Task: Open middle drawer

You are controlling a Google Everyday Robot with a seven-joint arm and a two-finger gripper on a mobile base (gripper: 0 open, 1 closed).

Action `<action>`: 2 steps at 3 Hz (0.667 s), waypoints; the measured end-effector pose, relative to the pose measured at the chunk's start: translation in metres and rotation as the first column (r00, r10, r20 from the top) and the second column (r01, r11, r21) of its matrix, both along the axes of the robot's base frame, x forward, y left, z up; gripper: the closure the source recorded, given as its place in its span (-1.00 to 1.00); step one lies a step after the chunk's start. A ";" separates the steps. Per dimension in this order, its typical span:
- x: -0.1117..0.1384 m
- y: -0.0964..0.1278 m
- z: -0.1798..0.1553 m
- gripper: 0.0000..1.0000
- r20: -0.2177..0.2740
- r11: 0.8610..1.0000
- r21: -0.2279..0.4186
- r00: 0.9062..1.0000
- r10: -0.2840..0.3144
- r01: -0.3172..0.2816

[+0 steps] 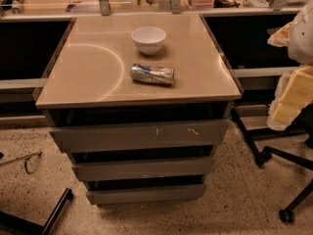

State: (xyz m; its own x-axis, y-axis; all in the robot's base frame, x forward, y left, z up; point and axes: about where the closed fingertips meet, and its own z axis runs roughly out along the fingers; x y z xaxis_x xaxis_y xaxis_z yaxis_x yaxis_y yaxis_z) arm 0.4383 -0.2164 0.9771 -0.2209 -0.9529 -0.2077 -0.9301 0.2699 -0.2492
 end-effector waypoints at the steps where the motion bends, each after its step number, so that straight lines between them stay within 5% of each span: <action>1: 0.000 0.000 0.000 -1.00 0.000 1.000 0.000 1.000 0.000 0.000; 2: -0.002 0.005 -0.013 -1.00 -0.017 1.000 0.012 1.000 -0.010 0.011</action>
Offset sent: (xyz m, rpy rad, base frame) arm -0.0049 0.0107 -0.0375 0.0297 0.0646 -0.0245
